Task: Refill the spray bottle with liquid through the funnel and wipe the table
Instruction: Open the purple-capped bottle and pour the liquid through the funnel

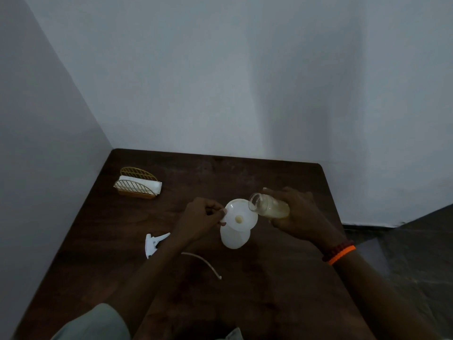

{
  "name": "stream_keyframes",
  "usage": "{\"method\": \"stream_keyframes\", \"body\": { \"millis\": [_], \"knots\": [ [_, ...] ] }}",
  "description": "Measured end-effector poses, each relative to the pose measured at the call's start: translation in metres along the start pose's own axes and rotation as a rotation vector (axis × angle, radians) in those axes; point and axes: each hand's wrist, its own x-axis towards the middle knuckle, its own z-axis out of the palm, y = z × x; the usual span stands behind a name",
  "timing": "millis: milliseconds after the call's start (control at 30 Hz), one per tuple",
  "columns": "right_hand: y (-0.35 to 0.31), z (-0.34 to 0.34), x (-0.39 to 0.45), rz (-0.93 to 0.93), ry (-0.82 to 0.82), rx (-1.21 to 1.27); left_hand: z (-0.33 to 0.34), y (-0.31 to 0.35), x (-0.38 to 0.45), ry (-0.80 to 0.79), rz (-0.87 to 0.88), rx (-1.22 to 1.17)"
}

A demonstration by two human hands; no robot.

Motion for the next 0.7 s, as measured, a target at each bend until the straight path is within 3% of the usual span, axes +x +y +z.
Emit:
{"method": "stream_keyframes", "body": {
  "millis": [700],
  "knots": [
    [-0.005,-0.0041,0.0058,0.041,-0.057,-0.171,-0.0012,0.0032,-0.0002,-0.01,-0.002,0.014]
  ]
}}
